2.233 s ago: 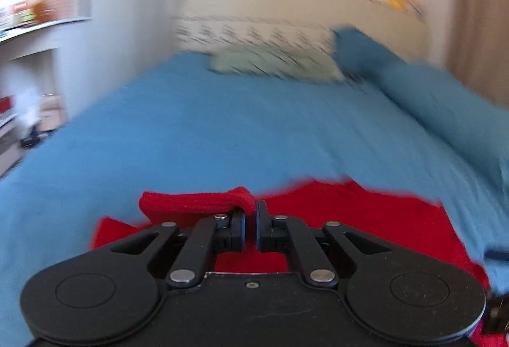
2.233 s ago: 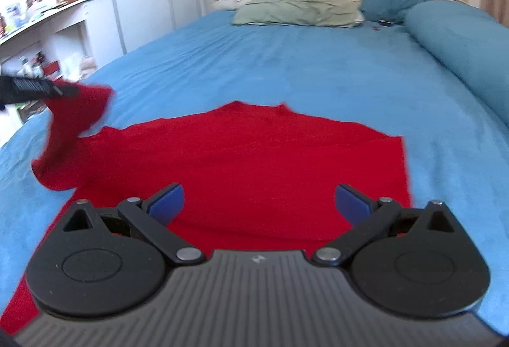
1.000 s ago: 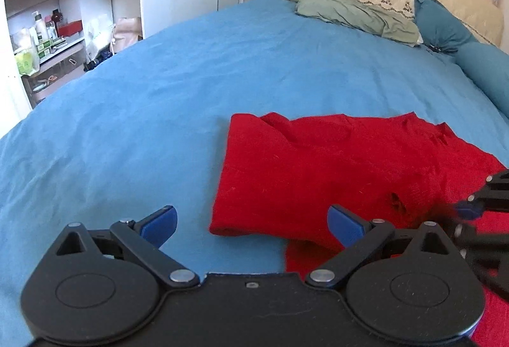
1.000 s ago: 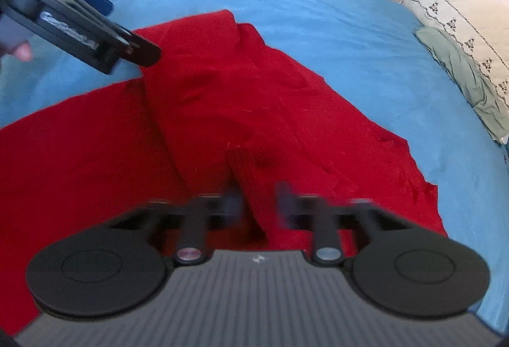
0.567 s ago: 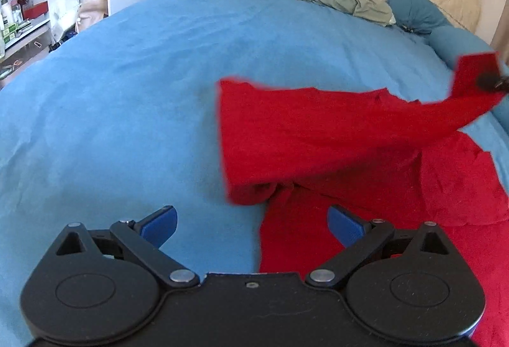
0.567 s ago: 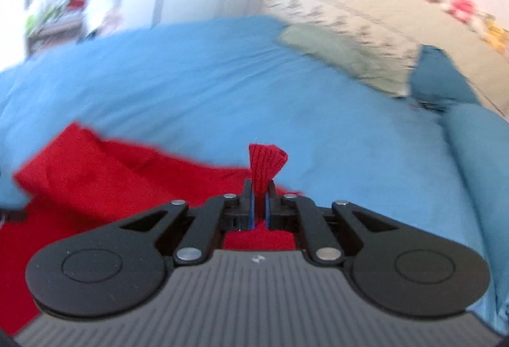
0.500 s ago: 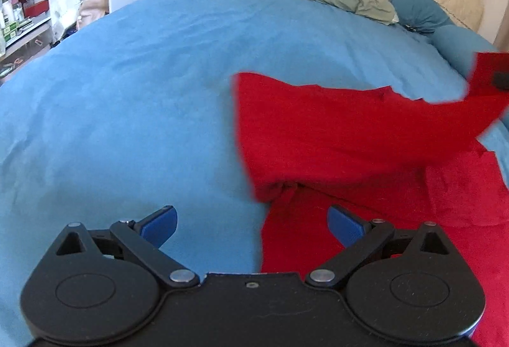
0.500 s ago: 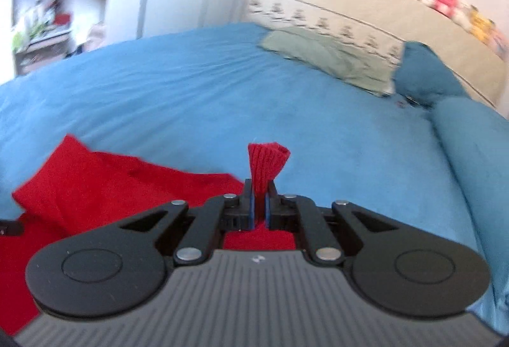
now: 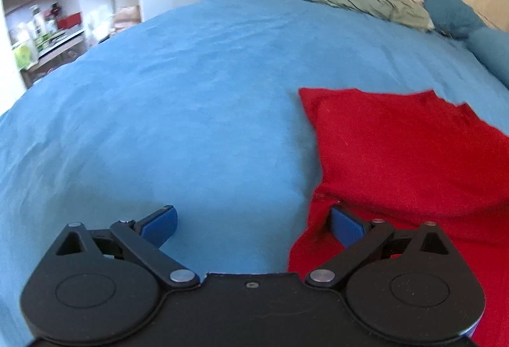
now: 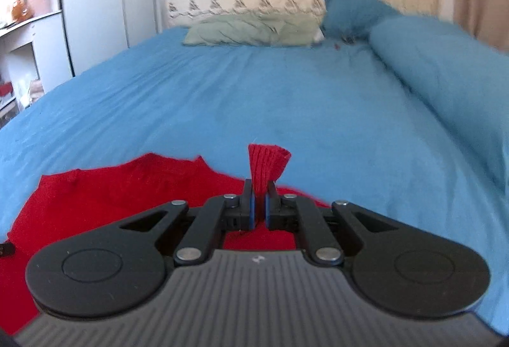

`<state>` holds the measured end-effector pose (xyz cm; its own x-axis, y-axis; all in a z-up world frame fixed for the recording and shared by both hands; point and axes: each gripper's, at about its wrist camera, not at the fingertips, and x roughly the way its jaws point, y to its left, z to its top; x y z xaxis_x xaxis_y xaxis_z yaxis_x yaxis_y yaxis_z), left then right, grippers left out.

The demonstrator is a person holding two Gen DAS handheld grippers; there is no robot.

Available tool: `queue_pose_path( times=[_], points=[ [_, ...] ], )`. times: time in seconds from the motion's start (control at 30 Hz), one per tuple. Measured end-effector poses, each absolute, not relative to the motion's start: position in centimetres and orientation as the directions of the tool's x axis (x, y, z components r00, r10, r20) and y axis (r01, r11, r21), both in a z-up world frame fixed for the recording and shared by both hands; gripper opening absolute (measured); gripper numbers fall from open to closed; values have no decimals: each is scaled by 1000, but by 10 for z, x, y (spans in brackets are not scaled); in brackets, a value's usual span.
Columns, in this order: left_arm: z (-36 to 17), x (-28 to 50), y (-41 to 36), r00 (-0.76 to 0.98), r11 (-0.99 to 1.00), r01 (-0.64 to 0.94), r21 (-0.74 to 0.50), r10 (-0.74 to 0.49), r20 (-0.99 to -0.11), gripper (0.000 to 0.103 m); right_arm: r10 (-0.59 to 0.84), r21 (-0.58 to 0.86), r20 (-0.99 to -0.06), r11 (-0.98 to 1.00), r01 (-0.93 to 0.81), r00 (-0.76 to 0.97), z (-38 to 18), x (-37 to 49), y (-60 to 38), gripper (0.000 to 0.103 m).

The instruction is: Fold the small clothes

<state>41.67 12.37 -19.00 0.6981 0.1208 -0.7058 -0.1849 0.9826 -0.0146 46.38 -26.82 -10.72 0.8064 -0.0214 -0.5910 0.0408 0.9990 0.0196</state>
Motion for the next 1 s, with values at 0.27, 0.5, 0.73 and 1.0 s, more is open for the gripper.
queue_pose_path(
  times=[0.27,0.5,0.73,1.0],
  points=[
    [-195,412,127,675,972,-232,29,182,-715,103,-49,61,-672,991,121,739,-165,440,-289,26],
    [-167,400,108,739,981,-163,103,190,-646,102,-57,56,-538,993,103,841,-152,390,-290,103],
    [-167,404,79,748,1000,-16,15,22,-663,103,96,87,-613,995,-53,784,-171,424,-265,103],
    [-191,409,86,689,999,-1,-49,-35,-724,103,112,149,-616,989,-24,779,-169,411,-278,103]
  ],
)
